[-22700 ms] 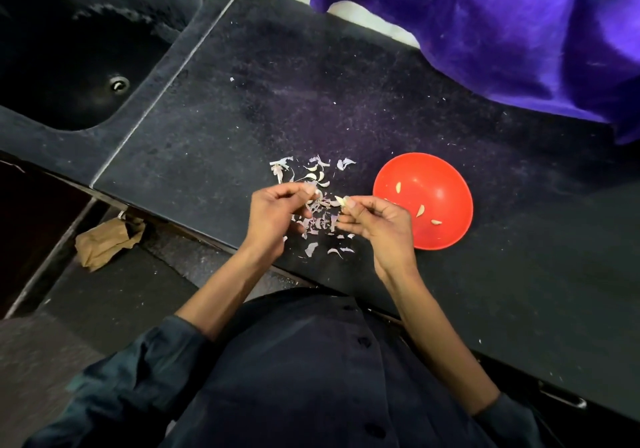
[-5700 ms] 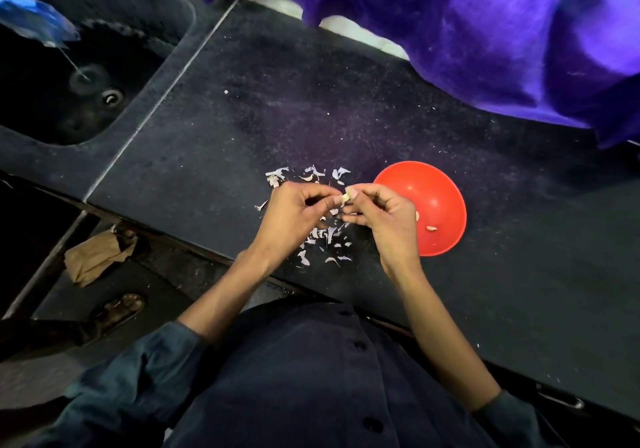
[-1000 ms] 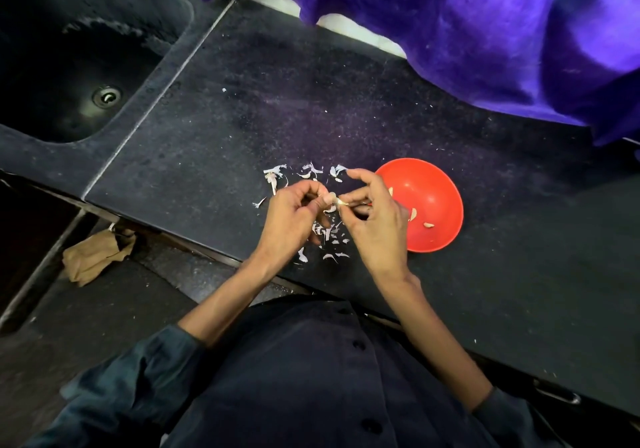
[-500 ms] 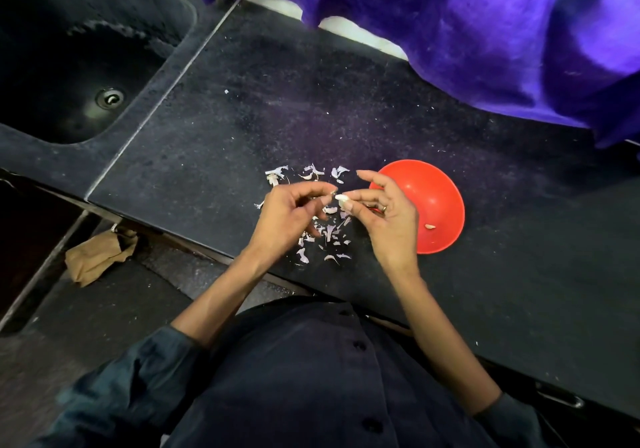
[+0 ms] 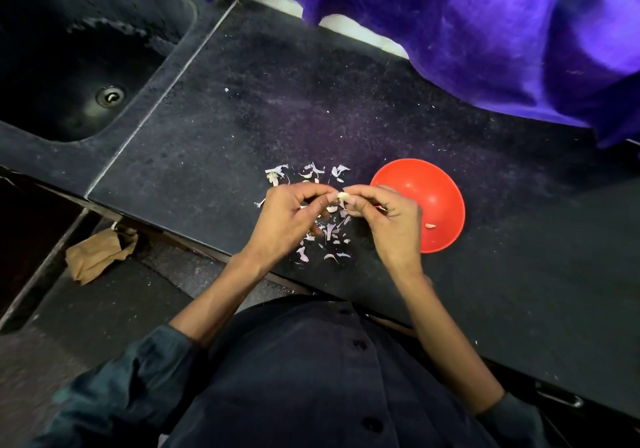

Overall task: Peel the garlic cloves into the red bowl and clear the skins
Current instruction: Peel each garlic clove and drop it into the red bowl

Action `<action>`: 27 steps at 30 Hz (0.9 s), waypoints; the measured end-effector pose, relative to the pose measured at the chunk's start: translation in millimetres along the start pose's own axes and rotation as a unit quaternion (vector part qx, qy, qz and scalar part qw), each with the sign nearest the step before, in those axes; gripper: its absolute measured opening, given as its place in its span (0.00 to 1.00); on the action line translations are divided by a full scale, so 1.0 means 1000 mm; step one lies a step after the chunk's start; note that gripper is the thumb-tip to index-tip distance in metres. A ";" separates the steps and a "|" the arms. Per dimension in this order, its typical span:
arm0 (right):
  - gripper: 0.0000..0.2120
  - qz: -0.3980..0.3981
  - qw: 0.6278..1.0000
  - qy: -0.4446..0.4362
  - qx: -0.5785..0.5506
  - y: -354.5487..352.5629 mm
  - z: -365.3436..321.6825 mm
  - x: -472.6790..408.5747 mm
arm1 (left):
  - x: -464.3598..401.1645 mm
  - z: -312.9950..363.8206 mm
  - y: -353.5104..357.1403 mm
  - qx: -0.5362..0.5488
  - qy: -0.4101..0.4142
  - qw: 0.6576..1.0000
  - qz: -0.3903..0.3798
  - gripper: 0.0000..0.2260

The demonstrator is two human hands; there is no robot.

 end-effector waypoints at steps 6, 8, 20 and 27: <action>0.09 0.022 0.999 -0.006 0.036 0.001 0.003 0.002 | 0.002 0.006 0.008 -0.073 0.014 0.997 0.017 0.06; 0.09 0.023 0.999 -0.002 0.031 0.002 0.004 0.002 | 0.002 0.007 0.010 -0.073 0.017 0.997 0.027 0.06; 0.06 -0.014 0.978 0.103 -0.183 0.007 0.006 0.001 | 0.001 0.005 0.002 0.083 0.022 0.996 0.020 0.07; 0.06 -0.049 0.965 0.154 -0.205 0.011 0.007 0.005 | -0.003 0.002 -0.001 0.097 0.040 0.994 0.032 0.03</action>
Point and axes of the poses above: each hand's wrist, its own x-axis away from the middle knuckle, its own y-axis out of the palm, z = x × y, the point moved 3 cm from there along -x, towards the middle knuckle, and after that the axes turned 9 degrees about -z, right-handed, at the moved point
